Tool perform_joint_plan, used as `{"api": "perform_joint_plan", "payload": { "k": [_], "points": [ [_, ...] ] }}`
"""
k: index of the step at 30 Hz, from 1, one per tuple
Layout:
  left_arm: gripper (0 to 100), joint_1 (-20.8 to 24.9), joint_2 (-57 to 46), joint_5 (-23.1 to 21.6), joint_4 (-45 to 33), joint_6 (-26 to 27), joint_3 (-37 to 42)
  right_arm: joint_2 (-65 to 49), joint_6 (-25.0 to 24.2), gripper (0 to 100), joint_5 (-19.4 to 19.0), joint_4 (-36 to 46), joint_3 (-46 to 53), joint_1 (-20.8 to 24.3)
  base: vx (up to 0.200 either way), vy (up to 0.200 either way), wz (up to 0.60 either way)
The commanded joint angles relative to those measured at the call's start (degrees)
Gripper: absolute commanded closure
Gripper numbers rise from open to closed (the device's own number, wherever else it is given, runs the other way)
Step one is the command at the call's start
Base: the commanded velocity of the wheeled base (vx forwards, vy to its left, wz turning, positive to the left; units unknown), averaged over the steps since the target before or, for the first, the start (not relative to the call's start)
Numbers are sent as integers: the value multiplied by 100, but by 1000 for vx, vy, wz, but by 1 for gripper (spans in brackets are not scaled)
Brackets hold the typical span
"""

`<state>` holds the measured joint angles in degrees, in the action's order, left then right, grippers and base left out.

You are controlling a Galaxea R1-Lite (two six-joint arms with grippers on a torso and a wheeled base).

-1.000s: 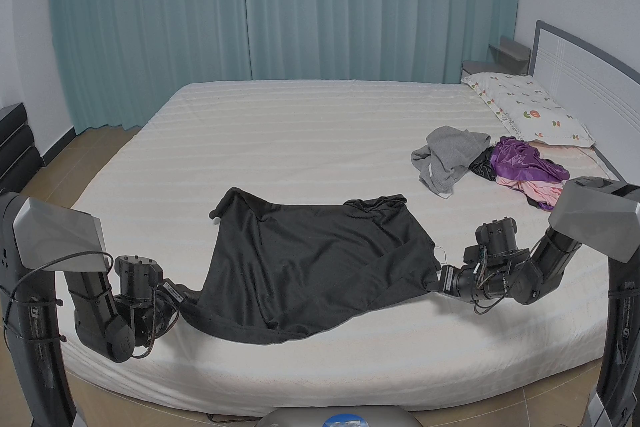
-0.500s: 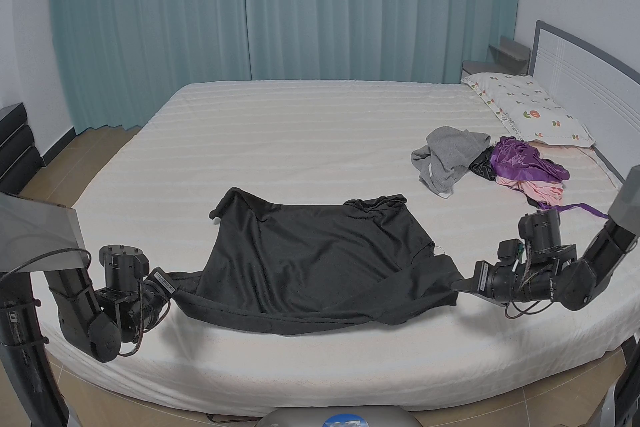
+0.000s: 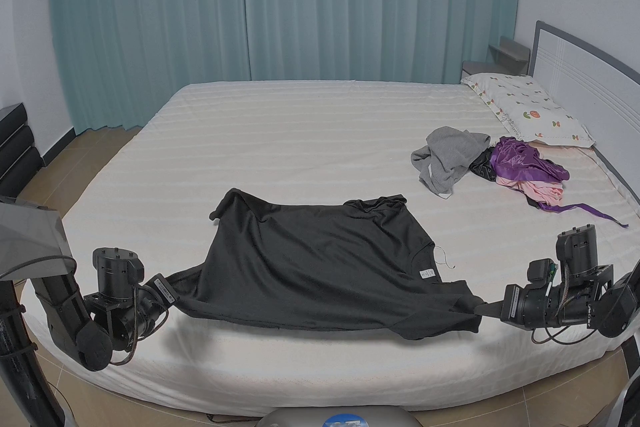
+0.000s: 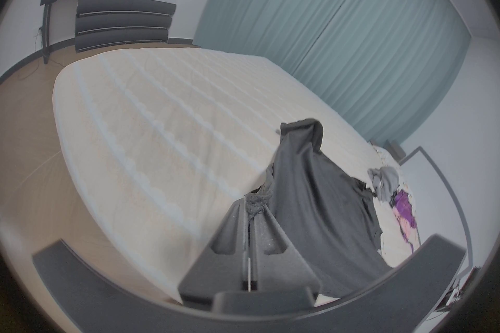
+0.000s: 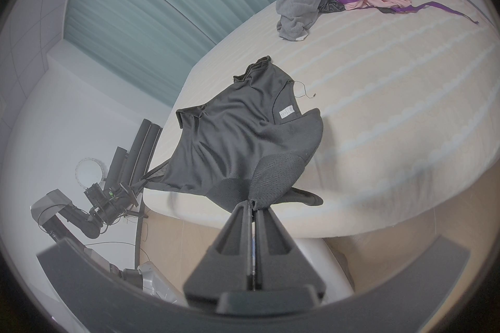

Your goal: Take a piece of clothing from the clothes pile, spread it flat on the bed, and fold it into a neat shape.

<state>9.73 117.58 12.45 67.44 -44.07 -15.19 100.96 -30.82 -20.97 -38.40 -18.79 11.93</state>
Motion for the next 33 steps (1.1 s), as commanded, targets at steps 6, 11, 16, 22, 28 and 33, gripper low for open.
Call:
{"api": "perform_joint_plan", "payload": {
  "k": [6, 11, 16, 22, 28, 33],
  "points": [
    [100, 152, -402, -5, -829, 355, 95, -516, 120, 100, -83, 500, 376, -288, 0, 0, 0],
    [100, 161, -736, -5, -1532, 707, 139, -551, 357, 100, -171, 579, 499, -482, 0, 0, 0],
    [100, 179, -1141, -5, -2323, 944, 113, -648, 427, 100, -197, 843, 587, -561, 0, 0, 0],
    [100, 398, -1334, -5, -3193, 1049, 69, -455, 955, 100, -232, 1335, 595, -649, 0, 0, 0],
    [100, 750, -1167, -93, -3404, 1014, 69, 64, 1139, 100, -224, 1300, 507, -649, 0, 0, 0],
    [100, 750, -842, -120, -3386, 1006, 51, 653, 1219, 100, -215, 1282, 173, -692, 0, 0, 0]
  ]
}}
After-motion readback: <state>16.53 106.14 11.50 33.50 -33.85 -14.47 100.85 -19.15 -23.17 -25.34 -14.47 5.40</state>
